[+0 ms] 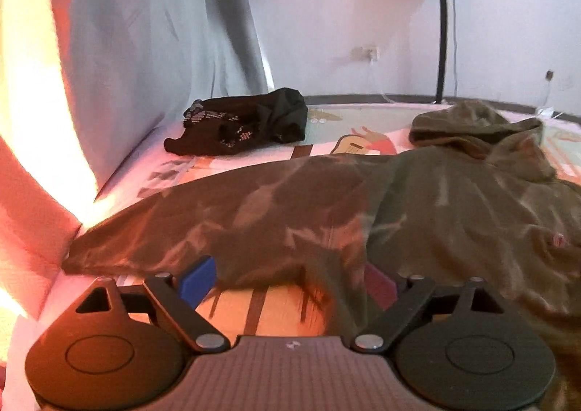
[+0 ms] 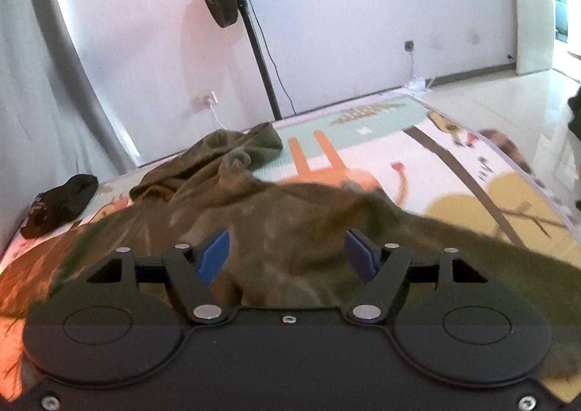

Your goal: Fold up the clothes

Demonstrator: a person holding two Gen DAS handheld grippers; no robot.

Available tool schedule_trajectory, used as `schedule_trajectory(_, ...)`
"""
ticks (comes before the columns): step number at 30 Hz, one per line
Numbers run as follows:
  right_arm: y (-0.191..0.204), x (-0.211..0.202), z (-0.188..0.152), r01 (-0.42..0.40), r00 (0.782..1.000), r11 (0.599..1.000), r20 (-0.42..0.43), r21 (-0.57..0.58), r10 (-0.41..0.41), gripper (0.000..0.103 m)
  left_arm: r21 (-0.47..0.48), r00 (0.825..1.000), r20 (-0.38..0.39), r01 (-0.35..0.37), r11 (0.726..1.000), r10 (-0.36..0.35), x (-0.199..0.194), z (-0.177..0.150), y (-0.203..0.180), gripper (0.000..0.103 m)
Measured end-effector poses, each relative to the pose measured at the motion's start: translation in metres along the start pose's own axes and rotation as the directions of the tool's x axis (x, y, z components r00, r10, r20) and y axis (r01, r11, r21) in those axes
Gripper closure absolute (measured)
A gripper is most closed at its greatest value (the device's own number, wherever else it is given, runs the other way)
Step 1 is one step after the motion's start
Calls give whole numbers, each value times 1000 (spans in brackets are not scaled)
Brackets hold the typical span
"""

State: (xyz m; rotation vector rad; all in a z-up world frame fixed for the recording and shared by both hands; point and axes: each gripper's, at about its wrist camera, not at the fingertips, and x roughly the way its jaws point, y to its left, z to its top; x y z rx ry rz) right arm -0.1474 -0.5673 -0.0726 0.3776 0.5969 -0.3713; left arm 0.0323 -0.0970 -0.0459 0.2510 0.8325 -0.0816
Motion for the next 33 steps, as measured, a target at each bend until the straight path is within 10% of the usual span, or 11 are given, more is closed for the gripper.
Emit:
schedule_trajectory(12,-2,186,49,-5,993,997,-118,-80,-4,37,7,993,-113,17,1000,-16,158,92,-87,13)
schedule_trajectory(33,10,256,66,-119,926,954,-378,-274,7,35,74,959,-245,168,983,-146,306,147,-65,13)
